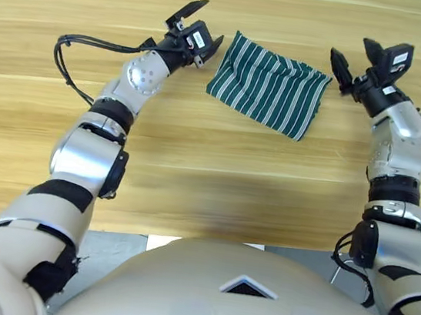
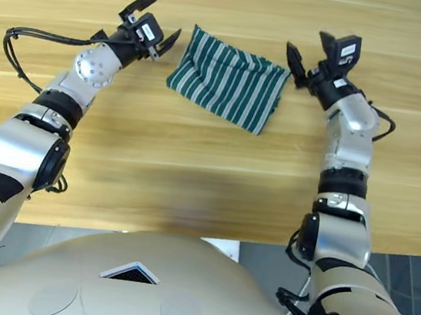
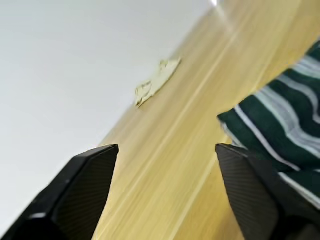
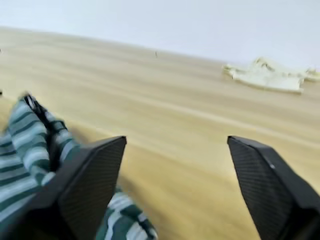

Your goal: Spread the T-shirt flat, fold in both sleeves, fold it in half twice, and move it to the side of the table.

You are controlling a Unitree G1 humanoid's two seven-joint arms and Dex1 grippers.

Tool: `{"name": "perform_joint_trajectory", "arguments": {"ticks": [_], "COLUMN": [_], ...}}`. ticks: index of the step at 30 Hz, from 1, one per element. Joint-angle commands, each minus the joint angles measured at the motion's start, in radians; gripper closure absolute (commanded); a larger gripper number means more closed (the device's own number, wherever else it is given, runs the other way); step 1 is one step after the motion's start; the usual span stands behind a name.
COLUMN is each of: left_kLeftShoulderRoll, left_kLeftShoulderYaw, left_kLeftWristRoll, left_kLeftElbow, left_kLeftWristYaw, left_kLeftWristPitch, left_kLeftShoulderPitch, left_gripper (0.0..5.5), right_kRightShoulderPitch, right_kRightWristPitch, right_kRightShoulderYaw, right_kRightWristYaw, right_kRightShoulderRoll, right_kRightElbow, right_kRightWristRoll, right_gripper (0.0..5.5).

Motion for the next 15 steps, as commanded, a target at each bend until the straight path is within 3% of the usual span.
{"name": "perform_joint_trajectory", "arguments": {"ticks": [1, 7, 9, 15], "left_kLeftShoulderRoll": [0.022, 0.063, 0.073, 0.121], "left_kLeftShoulderYaw": [-0.026, -0.090, -0.118, -0.220], "left_kLeftWristRoll": [-0.013, 0.055, 0.107, 0.289], "left_kLeftElbow": [-0.074, -0.144, -0.149, -0.166], "left_kLeftWristYaw": [-0.106, -0.156, -0.123, 0.025], "left_kLeftWristPitch": [-0.103, -0.114, -0.087, 0.033], "left_kLeftShoulderPitch": [0.089, 0.173, 0.169, 0.148], "left_gripper": [1.30, 0.35, 0.11, 0.11], "right_kRightShoulderPitch": [-0.017, -0.087, -0.108, -0.209], "right_kRightWristPitch": [-0.065, -0.121, -0.139, -0.204], "right_kRightShoulderYaw": [0.018, 0.130, 0.162, 0.286], "right_kRightWristYaw": [0.013, -0.060, -0.081, -0.184], "right_kRightShoulderRoll": [0.057, 0.121, 0.144, 0.202], "right_kRightElbow": [-0.133, -0.077, -0.047, 0.129], "right_kRightWristRoll": [0.013, -0.150, -0.191, -0.377], "right_gripper": [1.06, 0.10, 0.10, 0.10]}}
